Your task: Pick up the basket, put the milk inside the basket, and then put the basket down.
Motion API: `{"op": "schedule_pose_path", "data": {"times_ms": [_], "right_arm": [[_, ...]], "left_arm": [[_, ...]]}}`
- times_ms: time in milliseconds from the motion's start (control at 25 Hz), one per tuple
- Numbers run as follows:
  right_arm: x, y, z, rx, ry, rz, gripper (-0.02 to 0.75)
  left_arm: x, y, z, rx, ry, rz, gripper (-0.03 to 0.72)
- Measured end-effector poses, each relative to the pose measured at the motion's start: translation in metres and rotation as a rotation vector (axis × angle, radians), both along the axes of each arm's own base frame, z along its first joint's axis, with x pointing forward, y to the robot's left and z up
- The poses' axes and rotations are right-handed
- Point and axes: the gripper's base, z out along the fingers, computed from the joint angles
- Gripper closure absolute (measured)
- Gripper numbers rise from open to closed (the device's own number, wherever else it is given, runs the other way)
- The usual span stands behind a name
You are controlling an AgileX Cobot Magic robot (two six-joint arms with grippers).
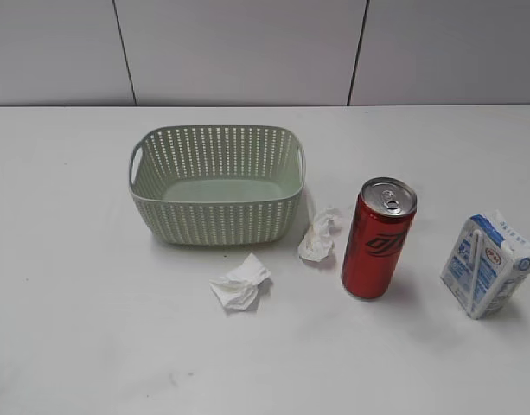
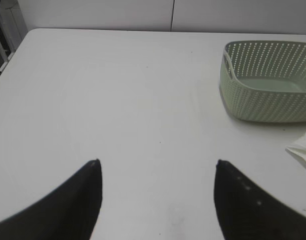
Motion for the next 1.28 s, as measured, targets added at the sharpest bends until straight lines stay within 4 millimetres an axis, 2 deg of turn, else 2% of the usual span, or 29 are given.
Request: {"op": "schedule_pose_path", "data": {"times_ms": [600, 680, 840, 1000, 1280], "right_arm": [[0.0, 0.0, 0.0, 0.0, 0.0, 0.0, 0.399], [0.0, 0.0, 0.0, 0.001, 0.0, 0.0, 0.399], [0.0, 0.0, 0.0, 0.0, 0.0, 0.0, 0.399], [0.0, 0.0, 0.0, 0.0, 0.0, 0.0, 0.399], [0.0, -0.002, 0.0, -0.031, -0.003, -0.016, 0.399]], "left_arm": [[0.0, 0.0, 0.003, 0.001, -0.018, 0.003, 0.157], [0.0, 0.001, 0.009, 0.002, -0.068, 0.009, 0.162], [0.005, 0.003, 0.03, -0.005, -0.281, 0.035, 0.165], [0.026, 0.005, 0.049, -0.015, -0.394, 0.06, 0.173], [0.081, 0.009, 0.07, -0.02, -0.375, 0.087, 0.181]]}}
